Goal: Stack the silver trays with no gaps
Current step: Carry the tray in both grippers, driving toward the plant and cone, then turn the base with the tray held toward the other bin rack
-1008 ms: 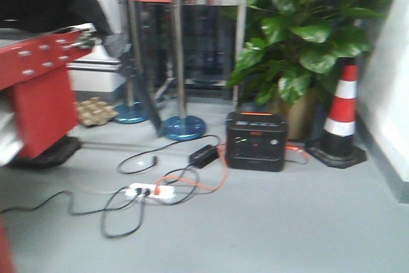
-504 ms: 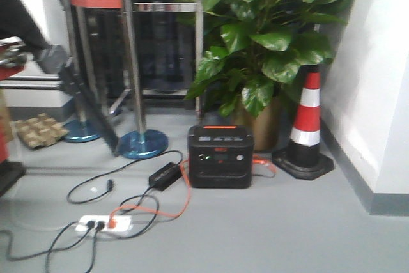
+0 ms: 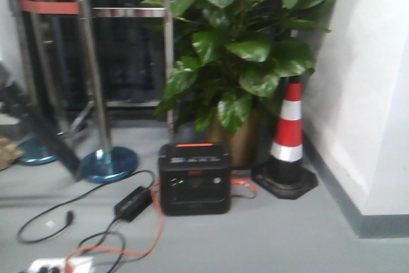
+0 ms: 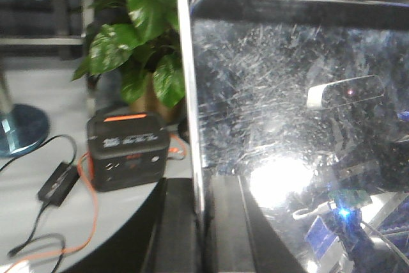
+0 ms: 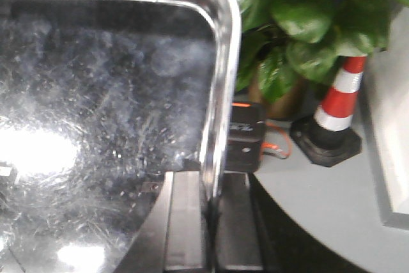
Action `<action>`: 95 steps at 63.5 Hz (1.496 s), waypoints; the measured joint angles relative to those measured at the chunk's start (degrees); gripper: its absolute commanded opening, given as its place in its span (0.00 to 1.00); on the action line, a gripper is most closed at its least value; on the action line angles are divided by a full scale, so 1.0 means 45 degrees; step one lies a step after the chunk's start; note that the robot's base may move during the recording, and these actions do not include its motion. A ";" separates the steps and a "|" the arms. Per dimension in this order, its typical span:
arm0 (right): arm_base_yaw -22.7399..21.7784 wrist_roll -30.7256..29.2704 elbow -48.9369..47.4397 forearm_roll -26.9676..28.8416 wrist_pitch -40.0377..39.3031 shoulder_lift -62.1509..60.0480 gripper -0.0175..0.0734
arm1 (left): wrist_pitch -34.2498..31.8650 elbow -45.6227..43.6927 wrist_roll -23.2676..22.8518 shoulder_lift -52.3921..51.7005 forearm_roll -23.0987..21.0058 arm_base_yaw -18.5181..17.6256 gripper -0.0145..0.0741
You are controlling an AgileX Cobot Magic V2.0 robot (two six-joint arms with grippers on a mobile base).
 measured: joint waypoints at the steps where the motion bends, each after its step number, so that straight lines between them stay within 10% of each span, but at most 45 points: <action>1: 0.0000 0.0000 0.0000 0.0000 0.0000 0.0000 0.12 | 0.0000 0.0000 0.0000 0.0000 0.0000 0.0000 0.14; 95: 0.0000 0.0000 0.0000 0.0000 0.0000 0.0000 0.12 | 0.0000 0.0000 0.0000 0.0000 0.0000 0.0000 0.14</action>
